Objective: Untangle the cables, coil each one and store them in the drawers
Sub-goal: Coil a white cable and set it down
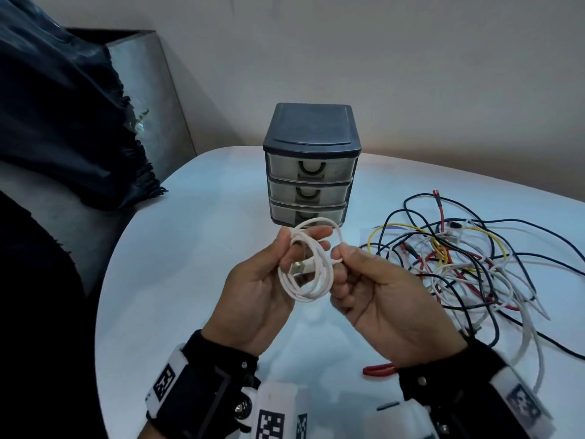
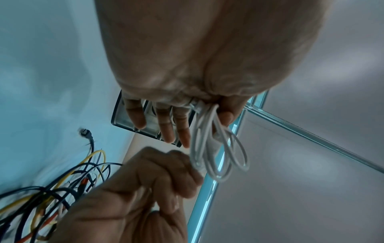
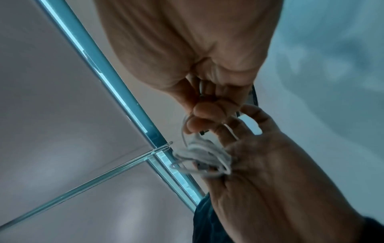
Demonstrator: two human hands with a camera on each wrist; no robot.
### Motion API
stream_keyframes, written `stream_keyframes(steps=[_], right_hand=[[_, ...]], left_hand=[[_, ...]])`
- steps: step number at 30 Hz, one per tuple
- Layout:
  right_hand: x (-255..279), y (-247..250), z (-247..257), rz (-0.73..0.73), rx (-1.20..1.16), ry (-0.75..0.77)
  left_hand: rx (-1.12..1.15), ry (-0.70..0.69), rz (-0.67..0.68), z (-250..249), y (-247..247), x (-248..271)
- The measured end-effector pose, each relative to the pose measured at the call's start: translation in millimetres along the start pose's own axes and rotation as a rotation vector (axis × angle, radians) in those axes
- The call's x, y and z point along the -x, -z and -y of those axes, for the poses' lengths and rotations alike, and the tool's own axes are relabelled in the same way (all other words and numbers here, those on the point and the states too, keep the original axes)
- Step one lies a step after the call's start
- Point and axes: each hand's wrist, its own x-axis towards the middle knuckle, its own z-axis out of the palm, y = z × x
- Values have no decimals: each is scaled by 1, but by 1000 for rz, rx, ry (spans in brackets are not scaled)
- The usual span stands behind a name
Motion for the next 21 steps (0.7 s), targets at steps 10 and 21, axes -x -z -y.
stream_keyframes(steps=[10,21], right_hand=[[2,-5,-20,171,63,-37],[2,-2,-25,-133,661,195]], left_hand=[[-788,-540,-157,9,10,-9],[-1056,-623,-176,-9,15,0]])
